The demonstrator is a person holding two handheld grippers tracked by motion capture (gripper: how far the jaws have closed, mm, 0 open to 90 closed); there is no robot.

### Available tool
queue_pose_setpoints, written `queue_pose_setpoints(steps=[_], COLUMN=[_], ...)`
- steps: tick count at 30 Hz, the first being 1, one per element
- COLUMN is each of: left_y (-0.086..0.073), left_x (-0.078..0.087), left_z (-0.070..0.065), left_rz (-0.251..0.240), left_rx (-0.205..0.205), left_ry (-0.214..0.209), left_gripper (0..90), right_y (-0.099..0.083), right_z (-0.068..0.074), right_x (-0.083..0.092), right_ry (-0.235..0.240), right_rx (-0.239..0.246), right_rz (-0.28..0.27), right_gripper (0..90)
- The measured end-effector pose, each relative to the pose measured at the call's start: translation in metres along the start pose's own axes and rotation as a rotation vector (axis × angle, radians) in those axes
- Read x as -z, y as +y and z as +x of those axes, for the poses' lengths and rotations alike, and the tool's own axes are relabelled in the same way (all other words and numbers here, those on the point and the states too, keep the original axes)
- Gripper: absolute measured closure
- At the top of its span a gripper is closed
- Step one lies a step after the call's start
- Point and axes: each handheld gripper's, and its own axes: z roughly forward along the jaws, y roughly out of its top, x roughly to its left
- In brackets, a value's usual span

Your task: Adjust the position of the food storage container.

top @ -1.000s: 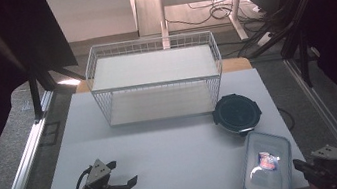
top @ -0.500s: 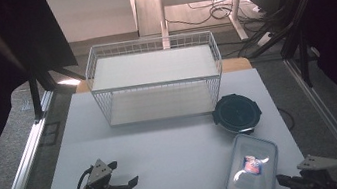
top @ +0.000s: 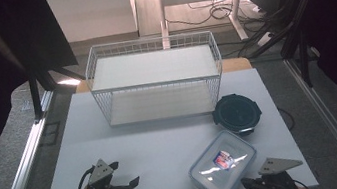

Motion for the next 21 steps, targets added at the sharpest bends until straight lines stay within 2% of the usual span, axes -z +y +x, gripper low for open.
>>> queue_pose_setpoints(steps=[3,4,5,6,7,8,9,10,12,13,14,15,16,17,19,20,21], left_y=[0.000,0.000,0.000,0.000,0.000,0.000,0.000,0.000,0.002,0.003,0.003,0.005,0.005,0.007,0.008,0.009,0.010], left_x=[0.000,0.000,0.000,0.000,0.001,0.001,0.000,0.000,-0.003,-0.004,-0.004,-0.007,-0.007,-0.010,-0.011,-0.013,-0.015], left_z=[0.000,0.000,0.000,0.000,0.000,0.000,0.000,0.000,-0.005,-0.007,-0.007,-0.015,-0.015,-0.024,-0.027,-0.033,-0.042], left_rz=[0.001,0.001,0.000,0.000,0.000,0.000,0.005,0.005,0.022,0.025,0.025,0.027,0.027,0.040,0.041,0.045,0.052], left_rx=[0.000,0.000,0.000,0.000,0.003,0.003,0.008,0.008,0.012,0.014,0.014,0.008,0.008,-0.006,-0.017,-0.034,-0.057], left_ry=[0.000,0.000,0.001,0.001,-0.001,-0.001,-0.005,-0.005,-0.031,-0.037,-0.037,-0.075,-0.075,-0.093,-0.100,-0.115,-0.156], left_gripper=[7.8,7.9,7.9,7.9,7.9,8.0,8.1,8.2,8.2,8.2,8.1,8.2,9.6,11.7,19.8,19.8,33.5], right_y=[0.011,0.011,0.018,0.018,0.019,0.019,0.018,0.017,0.018,0.018,0.019,0.021,0.021,0.022,0.022,0.021,0.020], right_z=[0.008,0.008,0.012,0.012,0.009,0.009,-0.004,-0.012,-0.027,-0.038,-0.045,-0.055,-0.055,-0.067,-0.071,-0.073,-0.074], right_x=[-0.016,-0.016,-0.019,-0.019,-0.014,-0.014,0.001,0.008,0.016,0.019,0.019,0.016,0.016,0.007,0.001,-0.003,-0.012], right_ry=[0.047,0.047,0.043,0.043,0.007,0.007,-0.040,-0.091,-0.156,-0.204,-0.223,-0.238,-0.238,-0.272,-0.273,-0.263,-0.214], right_rx=[0.041,0.041,0.080,0.080,0.092,0.092,0.039,0.021,-0.009,-0.033,-0.050,-0.069,-0.069,-0.074,-0.075,-0.081,-0.079], right_rz=[-0.010,-0.010,0.013,0.013,0.015,0.015,-0.020,-0.031,-0.052,-0.068,-0.073,-0.068,-0.068,-0.048,-0.032,-0.028,-0.008], right_gripper=[89.0,89.0,89.0,89.0,88.9,88.9,89.0,89.0,89.0,88.9,88.9,88.9,88.9,88.8,88.8,88.8,88.9])
